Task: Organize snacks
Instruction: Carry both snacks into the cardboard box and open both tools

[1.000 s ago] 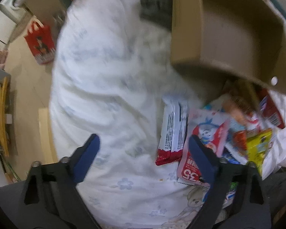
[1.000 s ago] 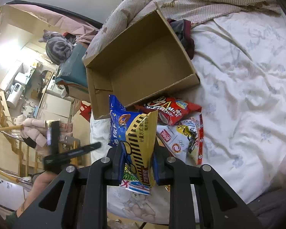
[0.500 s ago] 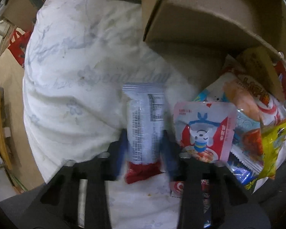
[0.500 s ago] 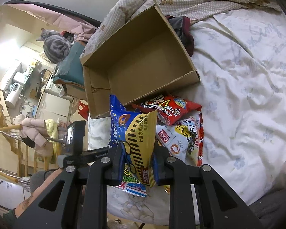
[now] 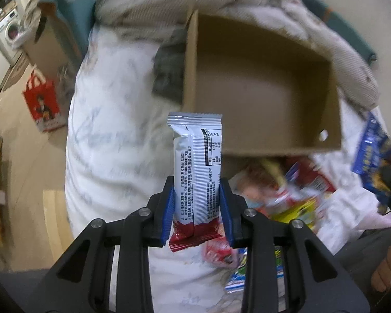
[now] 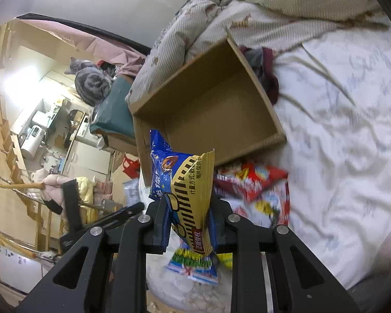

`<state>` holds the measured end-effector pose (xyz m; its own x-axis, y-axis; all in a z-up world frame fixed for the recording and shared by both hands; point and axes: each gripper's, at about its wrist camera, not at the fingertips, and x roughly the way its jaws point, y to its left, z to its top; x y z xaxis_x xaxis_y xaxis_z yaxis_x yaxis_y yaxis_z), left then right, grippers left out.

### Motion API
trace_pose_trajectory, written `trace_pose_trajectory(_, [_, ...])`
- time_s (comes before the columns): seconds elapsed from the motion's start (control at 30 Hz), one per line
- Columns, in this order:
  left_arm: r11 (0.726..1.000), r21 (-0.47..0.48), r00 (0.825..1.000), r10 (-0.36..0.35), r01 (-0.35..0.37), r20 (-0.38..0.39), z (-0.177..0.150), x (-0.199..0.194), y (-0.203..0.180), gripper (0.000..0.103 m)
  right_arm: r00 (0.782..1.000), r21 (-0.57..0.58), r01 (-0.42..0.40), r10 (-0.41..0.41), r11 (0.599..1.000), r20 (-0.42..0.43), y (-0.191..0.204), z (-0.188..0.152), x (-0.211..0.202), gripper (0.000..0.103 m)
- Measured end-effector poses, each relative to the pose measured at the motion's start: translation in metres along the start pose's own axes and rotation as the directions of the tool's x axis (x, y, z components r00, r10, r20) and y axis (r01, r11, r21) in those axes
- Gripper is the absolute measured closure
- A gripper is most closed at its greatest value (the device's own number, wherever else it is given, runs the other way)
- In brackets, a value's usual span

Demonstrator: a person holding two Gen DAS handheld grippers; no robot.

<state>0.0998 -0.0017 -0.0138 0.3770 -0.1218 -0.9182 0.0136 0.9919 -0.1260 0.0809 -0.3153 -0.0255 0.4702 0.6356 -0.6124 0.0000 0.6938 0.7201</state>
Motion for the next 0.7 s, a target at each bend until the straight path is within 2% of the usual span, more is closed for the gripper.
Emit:
trace_pose_trajectory(0.13, [1.000,0.028,0.998,-0.015,0.014,0.053,0.034,-0.007,-0.012,0.075,1.000,-0.026,0.011,-0.010,1.000,0.020,0.007,0.025,0.009,0.079])
trace_pose_trajectory(0.3, [0.995,0.096,0.996,-0.027,0.019,0.084,0.069,0.013,-0.032,0.075,0.999,-0.060,0.045,-0.044,0.997,0.022,0.011,0.057,0.034,0.079])
trace_pose_trajectory(0.4, [0.989,0.146,0.992,-0.029,0.011,0.124,0.078,0.033,-0.041,0.075,0.997,-0.085,0.082,-0.081,0.993,0.012,0.009,0.070,0.056,0.079])
trace_pose_trajectory(0.5, [0.988,0.156,0.989,-0.043,0.020,0.145,0.084,0.050,-0.043,0.075,0.994,-0.101,0.108,-0.109,0.989,-0.004,0.002,0.077,0.078,0.079])
trace_pose_trajectory(0.6, [0.982,0.188,0.980,-0.015,-0.023,0.198,0.084,0.063,-0.044,0.075,0.992,-0.115,0.119,-0.123,0.986,-0.027,-0.005,0.075,0.096,0.079])
trace_pose_trajectory(0.7, [0.981,0.191,0.982,0.001,-0.038,0.191,0.085,0.072,-0.043,0.075,0.986,-0.126,0.147,-0.155,0.981,-0.057,-0.009,0.073,0.110,0.079])
